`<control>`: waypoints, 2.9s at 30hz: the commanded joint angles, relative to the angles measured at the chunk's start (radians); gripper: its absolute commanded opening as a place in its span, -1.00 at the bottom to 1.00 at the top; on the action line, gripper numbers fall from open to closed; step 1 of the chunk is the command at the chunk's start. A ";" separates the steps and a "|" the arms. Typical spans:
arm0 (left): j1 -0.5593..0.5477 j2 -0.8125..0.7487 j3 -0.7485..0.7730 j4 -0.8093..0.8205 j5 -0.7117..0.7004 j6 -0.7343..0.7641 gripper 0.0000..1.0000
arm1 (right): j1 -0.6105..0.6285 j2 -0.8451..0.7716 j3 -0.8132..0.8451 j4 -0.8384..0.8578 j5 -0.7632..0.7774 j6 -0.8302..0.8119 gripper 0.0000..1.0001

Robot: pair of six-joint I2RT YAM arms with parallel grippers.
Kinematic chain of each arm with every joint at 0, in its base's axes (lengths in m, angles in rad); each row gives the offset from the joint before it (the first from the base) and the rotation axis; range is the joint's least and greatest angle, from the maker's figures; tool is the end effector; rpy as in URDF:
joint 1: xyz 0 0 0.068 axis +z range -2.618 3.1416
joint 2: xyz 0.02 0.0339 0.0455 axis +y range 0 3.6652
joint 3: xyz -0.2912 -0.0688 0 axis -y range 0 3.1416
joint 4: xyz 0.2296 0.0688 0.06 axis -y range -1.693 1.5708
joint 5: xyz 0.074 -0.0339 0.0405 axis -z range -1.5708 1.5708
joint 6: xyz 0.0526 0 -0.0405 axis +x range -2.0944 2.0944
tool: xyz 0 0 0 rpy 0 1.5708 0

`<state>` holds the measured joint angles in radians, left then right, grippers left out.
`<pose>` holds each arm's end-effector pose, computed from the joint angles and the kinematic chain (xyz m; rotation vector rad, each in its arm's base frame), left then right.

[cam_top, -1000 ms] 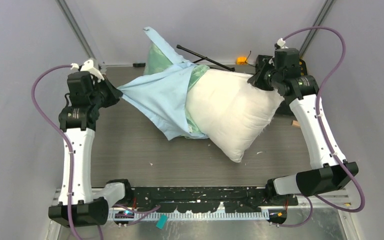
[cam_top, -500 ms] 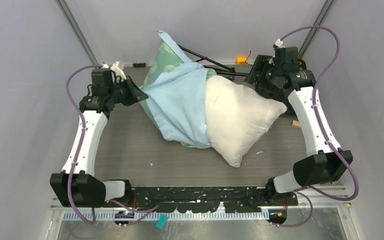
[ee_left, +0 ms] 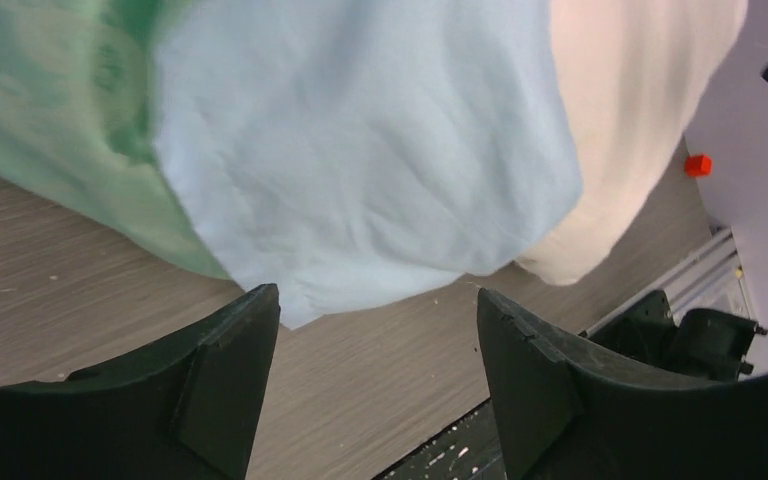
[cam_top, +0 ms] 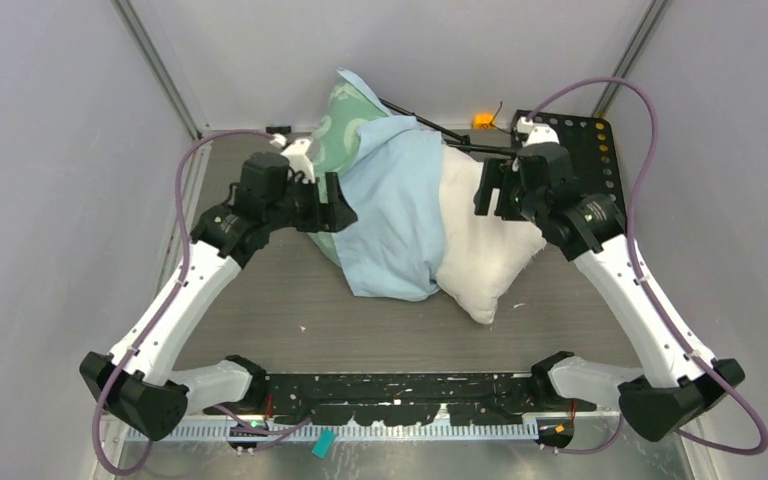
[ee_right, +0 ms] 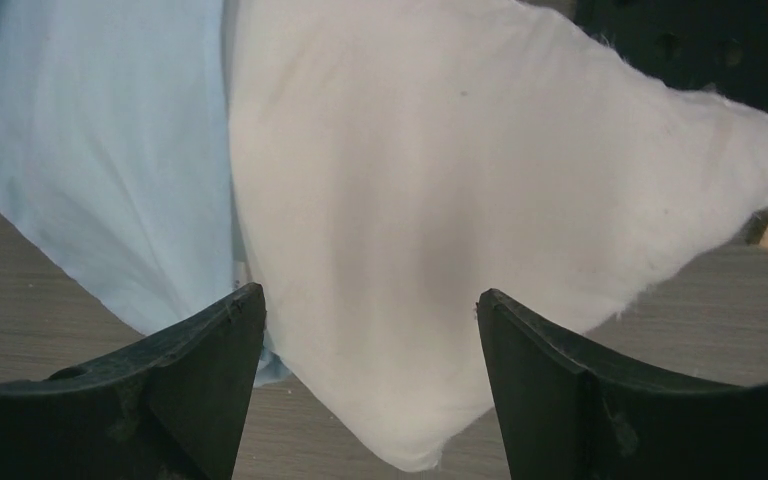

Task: Remove the pillowcase from the pillow

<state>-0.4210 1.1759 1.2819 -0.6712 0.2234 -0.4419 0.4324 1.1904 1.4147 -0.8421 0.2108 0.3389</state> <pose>0.2104 -0.1070 0.3991 0.1132 2.2102 -0.7331 0.2086 0.0841 0.4208 0.0170 2.1805 0.2093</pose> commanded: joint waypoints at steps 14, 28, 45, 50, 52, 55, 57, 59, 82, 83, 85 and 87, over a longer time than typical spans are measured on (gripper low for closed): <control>-0.533 0.195 -0.222 0.368 -0.306 -0.162 1.00 | 0.014 -0.442 -0.610 0.132 0.023 0.387 0.85; -0.606 0.477 -0.223 0.567 -0.471 -0.189 0.81 | 0.014 -0.438 -0.836 0.348 -0.094 0.504 0.38; -0.098 0.121 -0.342 0.312 -0.501 -0.010 -1.00 | 0.011 -0.557 -0.583 0.061 0.390 0.312 -1.00; 0.184 -0.032 -0.354 0.251 -0.325 -0.030 -1.00 | 0.000 -0.579 -0.516 0.015 0.573 0.387 -1.00; 0.310 -0.060 -0.312 0.189 -0.239 -0.049 -1.00 | -0.004 -0.552 -0.495 0.043 0.539 0.342 -1.00; 0.323 -0.092 -0.302 0.199 -0.183 -0.067 -1.00 | -0.003 -0.484 -0.472 0.074 0.389 0.256 -0.94; 0.323 -0.108 -0.313 0.240 -0.099 -0.070 -1.00 | -0.003 -0.427 -0.433 0.072 0.254 0.194 -0.46; 0.324 -0.106 -0.306 0.236 -0.011 -0.070 -0.98 | -0.004 -0.379 -0.381 0.054 0.163 0.150 0.41; -0.201 -0.010 0.027 -0.008 -0.379 0.252 0.99 | 0.319 0.148 -0.026 -0.026 0.087 -0.067 0.81; -0.219 0.009 0.029 0.003 -0.384 0.262 0.99 | 0.321 0.164 -0.042 -0.008 0.098 -0.069 0.82; -0.244 0.050 0.029 0.026 -0.385 0.283 0.99 | 0.322 0.190 -0.076 0.021 0.111 -0.069 0.82; -0.250 0.098 0.037 0.031 -0.388 0.284 0.99 | 0.321 0.203 -0.119 0.052 0.114 -0.066 0.82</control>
<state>-0.6456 1.2140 1.2831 -0.6739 -0.1329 -0.2096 0.7509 1.3880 1.3380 -0.8757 0.2615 0.2947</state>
